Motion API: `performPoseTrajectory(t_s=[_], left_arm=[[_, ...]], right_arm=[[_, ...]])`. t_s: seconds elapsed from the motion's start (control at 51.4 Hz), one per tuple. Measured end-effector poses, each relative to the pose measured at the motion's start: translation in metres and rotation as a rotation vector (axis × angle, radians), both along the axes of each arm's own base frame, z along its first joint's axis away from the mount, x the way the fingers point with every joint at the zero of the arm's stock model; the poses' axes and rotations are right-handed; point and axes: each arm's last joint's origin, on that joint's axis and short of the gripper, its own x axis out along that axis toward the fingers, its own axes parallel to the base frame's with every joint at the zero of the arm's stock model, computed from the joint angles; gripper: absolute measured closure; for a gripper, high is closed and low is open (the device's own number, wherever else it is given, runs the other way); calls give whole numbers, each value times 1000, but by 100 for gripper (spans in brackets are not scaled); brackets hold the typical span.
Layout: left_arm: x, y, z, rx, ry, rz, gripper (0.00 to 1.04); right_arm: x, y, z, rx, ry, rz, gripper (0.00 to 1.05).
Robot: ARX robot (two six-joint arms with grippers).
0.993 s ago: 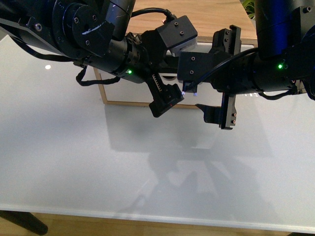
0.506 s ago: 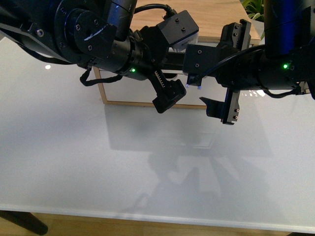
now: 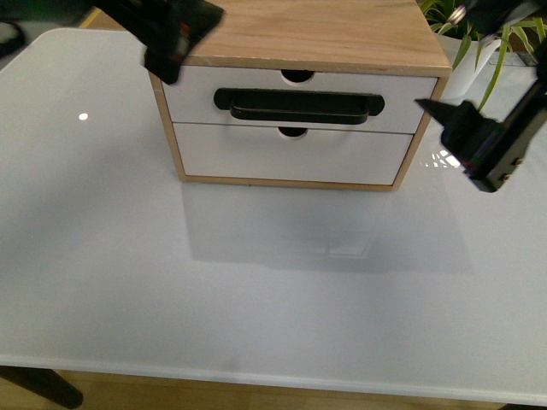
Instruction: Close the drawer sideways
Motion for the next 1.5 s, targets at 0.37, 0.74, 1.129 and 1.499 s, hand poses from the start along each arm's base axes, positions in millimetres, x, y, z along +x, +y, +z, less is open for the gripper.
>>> performPoseTrajectory(t_s=[0.37,0.74,1.129,1.499], left_arm=[[-69,57,13,-299,-162,602,44],[-129,80,-3,-325,-152,628,103],[-177,97,-20,-324,-139,625,103],[-202,97,-14,-330,-156,622,103]], right_arm=[[-83,-35,19,670,-162,-462,34],[-124,-61,6,874,-118,-498,97],[-155,-80,-4,885,-126,-495,103],[-173,-80,2,890,-144,-488,103]])
